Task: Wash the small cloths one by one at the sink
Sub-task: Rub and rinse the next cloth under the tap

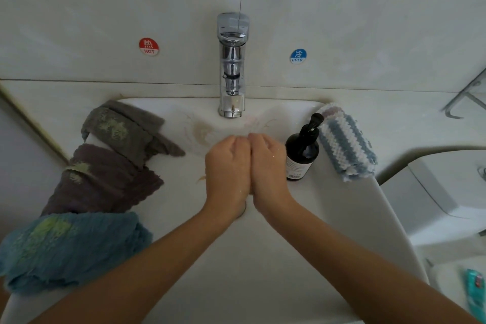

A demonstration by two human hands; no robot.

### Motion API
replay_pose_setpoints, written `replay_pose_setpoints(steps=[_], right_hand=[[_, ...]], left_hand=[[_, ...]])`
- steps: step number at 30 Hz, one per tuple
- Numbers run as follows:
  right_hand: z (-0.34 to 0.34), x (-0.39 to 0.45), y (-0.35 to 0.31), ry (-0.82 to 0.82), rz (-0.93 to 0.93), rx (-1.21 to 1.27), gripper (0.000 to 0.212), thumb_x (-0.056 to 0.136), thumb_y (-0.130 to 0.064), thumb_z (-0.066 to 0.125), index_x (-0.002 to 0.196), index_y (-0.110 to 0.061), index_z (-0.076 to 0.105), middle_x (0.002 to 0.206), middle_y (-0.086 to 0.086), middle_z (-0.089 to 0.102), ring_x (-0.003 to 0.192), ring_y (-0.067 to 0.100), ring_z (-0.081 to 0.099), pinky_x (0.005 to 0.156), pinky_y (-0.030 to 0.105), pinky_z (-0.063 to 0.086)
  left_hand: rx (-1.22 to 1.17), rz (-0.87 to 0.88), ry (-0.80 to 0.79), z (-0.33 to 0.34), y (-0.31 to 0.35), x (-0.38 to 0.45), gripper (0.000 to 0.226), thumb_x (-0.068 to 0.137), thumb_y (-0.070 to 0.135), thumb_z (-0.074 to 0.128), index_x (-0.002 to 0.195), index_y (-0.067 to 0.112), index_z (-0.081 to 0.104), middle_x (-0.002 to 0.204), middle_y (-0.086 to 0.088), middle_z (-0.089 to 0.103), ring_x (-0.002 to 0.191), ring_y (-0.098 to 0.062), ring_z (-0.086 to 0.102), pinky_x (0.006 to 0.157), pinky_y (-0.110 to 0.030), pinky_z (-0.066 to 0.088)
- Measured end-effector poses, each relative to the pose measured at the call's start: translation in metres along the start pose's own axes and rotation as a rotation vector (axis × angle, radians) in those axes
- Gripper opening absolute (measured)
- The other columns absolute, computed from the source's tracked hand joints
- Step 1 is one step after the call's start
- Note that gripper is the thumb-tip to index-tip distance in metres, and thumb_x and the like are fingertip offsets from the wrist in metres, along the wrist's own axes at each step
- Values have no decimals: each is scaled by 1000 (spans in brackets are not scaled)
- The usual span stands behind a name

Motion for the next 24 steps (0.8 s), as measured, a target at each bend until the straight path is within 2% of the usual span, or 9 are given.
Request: replay_pose_setpoints(steps=[2,4,7,9,13,16,18,21,24], right_hand=[[3,-11,3,-31,-7,-11,31,87,-6,50,58,-13,44,55,3,31,58,19,30,55,35,26],[7,-11,1,-42,-24,-25,33,88,-6,51,57,-14,43,53,1,32,55,17,31,53,33,26],[4,4,-3,27,-17,7,40,86,-9,50,53,-22,32,51,-4,26,53,15,27,52,35,23],[0,0,-3,22,-25,10,39,82,-13,51,51,-25,30,51,-5,26,54,15,27,53,36,23],[7,-18,-9,-102,-33,28,44,82,-7,52,47,-25,32,49,-7,27,49,9,27,49,30,23],[7,-2,-10,22,-26,52,32,82,-14,50,53,-18,37,57,5,29,57,19,29,54,36,27],[3,0,-7,55,-11,41,30,83,-15,49,55,-17,37,59,5,31,61,21,30,57,38,29],[0,-17,-5,-23,-29,15,33,87,-7,48,57,-15,41,52,-2,31,54,15,31,52,33,26],[5,-16,-6,-56,-38,0,40,88,-2,48,53,-17,37,49,-4,29,50,10,28,49,28,23]], left_hand=[[-18,-46,56,-6,-5,18,40,95,9,46,56,16,43,51,5,42,51,-12,40,55,-32,37],[-20,-24,78,-9,-6,15,41,95,7,45,55,16,41,50,6,39,48,-8,37,51,-28,34],[18,55,-9,-3,5,-17,35,96,8,44,61,4,49,54,-2,47,50,-7,43,49,-22,37],[-3,17,-28,0,5,-11,34,95,7,46,61,1,50,55,-6,48,54,-13,45,52,-29,39],[-119,-80,53,-10,1,23,38,91,4,46,54,13,40,51,-3,35,55,-20,34,54,-37,31],[-40,28,-4,-6,12,-8,39,95,7,45,57,12,45,49,4,44,49,-10,43,48,-23,37],[-25,42,-37,-2,13,-17,41,96,7,45,56,14,45,47,8,43,47,-5,42,46,-16,35],[-65,-44,44,-3,5,6,38,93,4,46,55,11,41,51,-3,36,52,-17,36,50,-31,32],[-59,-33,63,-8,2,7,36,93,6,46,57,10,42,52,-4,37,52,-16,37,50,-31,31]])
Point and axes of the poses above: each hand's wrist, its own x-axis towards the middle knuckle, its own z-axis out of the palm, y = z × x, the point moved 3 cm from there along x, towards the middle knuckle
